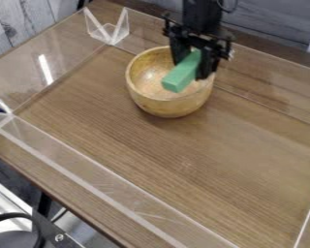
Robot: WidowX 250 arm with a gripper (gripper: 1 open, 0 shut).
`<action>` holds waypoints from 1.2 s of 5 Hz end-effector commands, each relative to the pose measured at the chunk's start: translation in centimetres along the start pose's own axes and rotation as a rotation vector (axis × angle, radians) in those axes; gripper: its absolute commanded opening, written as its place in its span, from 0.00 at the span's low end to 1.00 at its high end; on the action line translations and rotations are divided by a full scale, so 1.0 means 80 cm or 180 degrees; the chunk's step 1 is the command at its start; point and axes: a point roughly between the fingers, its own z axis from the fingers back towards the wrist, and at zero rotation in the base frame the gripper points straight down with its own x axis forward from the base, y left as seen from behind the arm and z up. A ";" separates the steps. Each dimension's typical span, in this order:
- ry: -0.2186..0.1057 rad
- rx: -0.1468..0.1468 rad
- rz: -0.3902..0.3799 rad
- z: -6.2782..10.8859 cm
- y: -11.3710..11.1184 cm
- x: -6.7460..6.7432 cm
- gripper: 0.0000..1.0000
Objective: Remove the green block from inside the brown bowl and put it on the table
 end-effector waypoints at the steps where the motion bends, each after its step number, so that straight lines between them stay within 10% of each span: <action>1: -0.0251 0.0023 -0.0139 0.021 -0.022 0.012 0.00; 6: -0.0053 -0.0120 -0.0596 -0.039 -0.092 0.017 0.00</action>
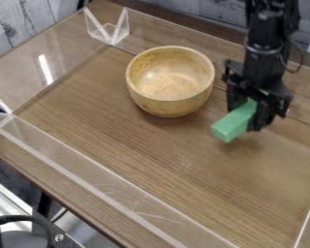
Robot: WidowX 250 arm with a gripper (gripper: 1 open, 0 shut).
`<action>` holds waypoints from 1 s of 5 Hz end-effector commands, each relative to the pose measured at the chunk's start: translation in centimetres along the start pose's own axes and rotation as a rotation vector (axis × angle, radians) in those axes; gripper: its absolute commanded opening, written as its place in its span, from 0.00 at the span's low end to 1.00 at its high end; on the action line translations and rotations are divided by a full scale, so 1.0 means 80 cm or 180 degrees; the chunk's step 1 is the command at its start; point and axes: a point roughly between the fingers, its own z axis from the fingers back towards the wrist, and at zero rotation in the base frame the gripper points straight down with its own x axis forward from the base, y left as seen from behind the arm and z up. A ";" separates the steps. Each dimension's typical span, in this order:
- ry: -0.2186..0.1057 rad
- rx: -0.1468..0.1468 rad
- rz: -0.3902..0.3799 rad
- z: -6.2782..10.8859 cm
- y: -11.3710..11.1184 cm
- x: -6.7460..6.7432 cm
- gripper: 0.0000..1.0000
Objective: Remove the green block from inside the brown bowl and put it on the table
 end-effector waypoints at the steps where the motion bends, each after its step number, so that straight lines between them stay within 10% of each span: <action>1: -0.0122 0.0006 -0.0072 0.003 -0.005 0.012 0.00; 5: -0.0096 -0.0006 -0.0024 -0.005 -0.004 0.013 0.00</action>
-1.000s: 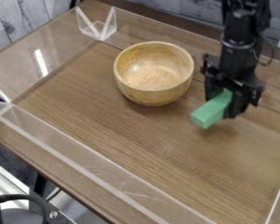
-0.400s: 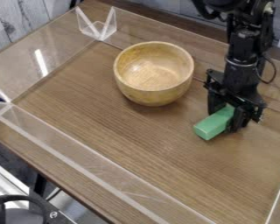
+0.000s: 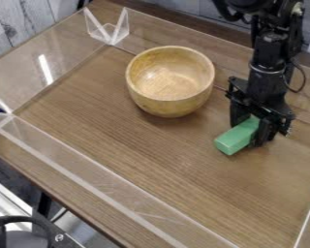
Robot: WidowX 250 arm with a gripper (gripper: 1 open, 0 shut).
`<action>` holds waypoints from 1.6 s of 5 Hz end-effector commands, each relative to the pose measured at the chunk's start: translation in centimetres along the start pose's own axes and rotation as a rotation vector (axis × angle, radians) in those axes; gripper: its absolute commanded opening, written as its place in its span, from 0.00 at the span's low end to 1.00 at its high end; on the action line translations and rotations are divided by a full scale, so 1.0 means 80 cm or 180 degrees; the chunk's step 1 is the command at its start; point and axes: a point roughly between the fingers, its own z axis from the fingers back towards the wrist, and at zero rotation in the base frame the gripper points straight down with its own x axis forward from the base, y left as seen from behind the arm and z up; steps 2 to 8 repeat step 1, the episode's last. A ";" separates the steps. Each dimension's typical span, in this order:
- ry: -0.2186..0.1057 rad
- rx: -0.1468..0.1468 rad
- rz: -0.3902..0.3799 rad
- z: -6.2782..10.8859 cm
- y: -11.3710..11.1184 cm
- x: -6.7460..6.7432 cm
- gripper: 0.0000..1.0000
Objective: Remove the green block from inside the brown bowl and put it on the table
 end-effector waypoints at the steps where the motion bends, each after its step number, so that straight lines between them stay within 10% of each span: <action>1: -0.0181 0.0027 0.0006 0.021 0.001 0.012 0.00; 8: -0.0181 0.0027 0.0006 0.021 0.001 0.012 0.00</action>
